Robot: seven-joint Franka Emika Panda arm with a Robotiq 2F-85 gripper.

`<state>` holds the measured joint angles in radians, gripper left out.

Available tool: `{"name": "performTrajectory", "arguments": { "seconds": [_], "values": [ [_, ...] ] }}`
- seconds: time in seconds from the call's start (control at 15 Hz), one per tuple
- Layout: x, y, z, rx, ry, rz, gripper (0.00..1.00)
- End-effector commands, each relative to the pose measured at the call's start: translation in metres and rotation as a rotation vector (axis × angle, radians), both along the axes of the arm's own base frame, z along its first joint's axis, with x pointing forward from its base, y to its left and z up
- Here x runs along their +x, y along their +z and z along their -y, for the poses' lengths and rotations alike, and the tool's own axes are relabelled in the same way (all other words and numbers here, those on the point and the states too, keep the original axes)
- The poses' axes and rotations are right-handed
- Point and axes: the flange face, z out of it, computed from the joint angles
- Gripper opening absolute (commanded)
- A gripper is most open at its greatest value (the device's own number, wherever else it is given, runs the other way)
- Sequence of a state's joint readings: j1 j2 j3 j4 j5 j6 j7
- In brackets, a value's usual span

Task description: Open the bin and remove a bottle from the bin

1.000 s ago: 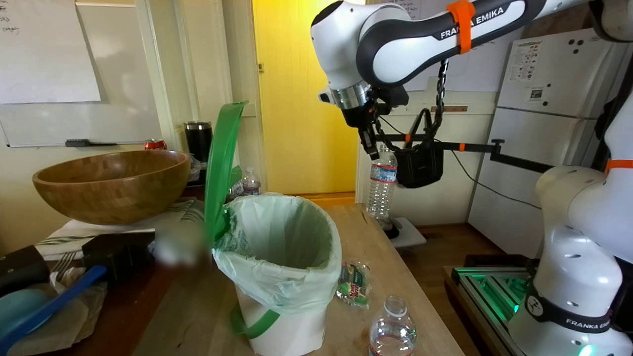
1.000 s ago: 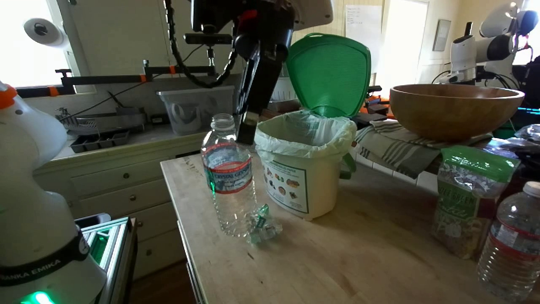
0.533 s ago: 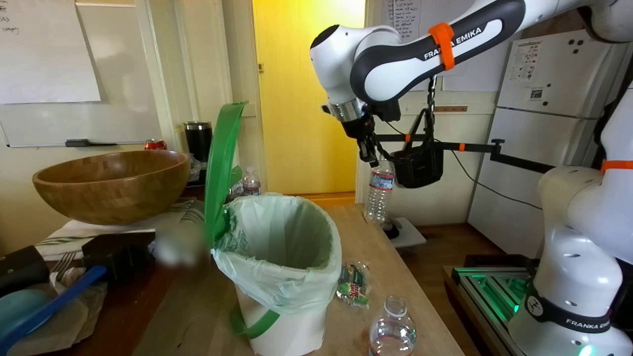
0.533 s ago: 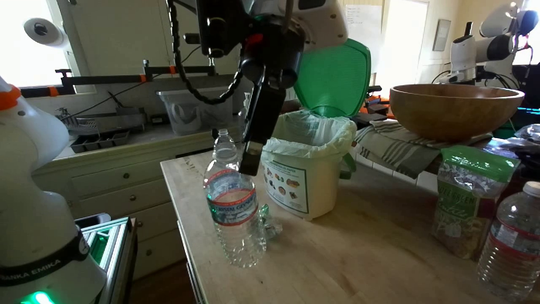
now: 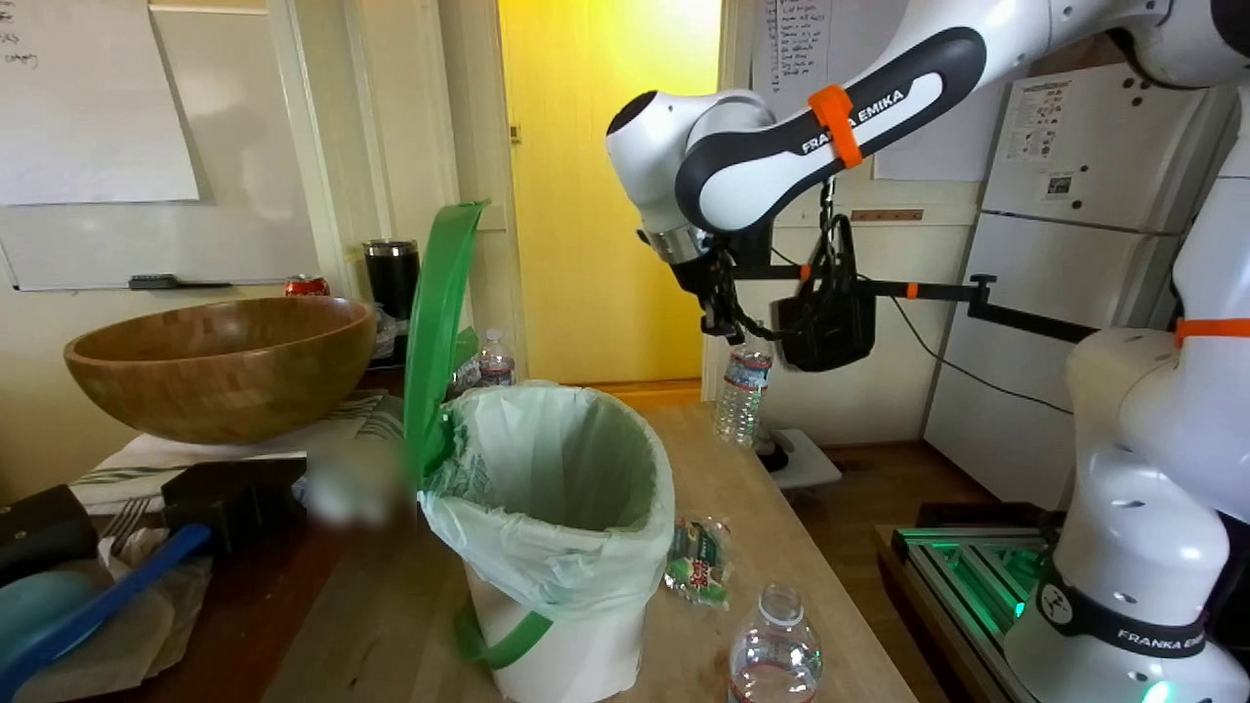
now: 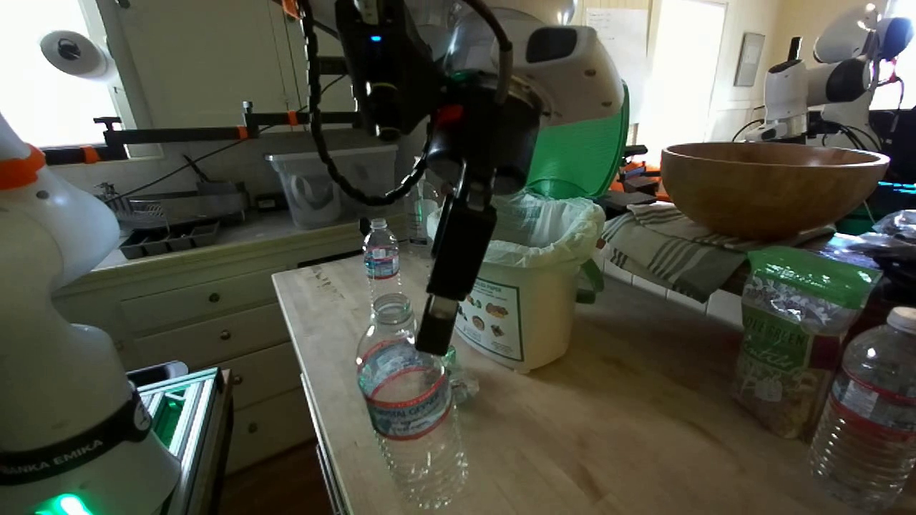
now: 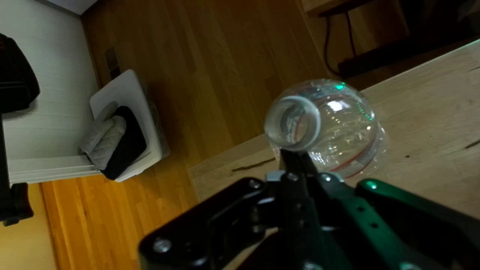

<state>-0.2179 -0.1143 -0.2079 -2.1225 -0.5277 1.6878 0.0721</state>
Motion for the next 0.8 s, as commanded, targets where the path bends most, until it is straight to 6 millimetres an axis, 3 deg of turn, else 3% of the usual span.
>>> {"name": "performTrajectory", "arguments": {
  "seconds": [0.0, 0.73],
  "values": [
    [0.008, -0.015, 0.012, -0.017, -0.039, -0.004, 0.0],
    [0.024, -0.053, 0.023, -0.031, -0.091, -0.054, 0.0]
  ]
}}
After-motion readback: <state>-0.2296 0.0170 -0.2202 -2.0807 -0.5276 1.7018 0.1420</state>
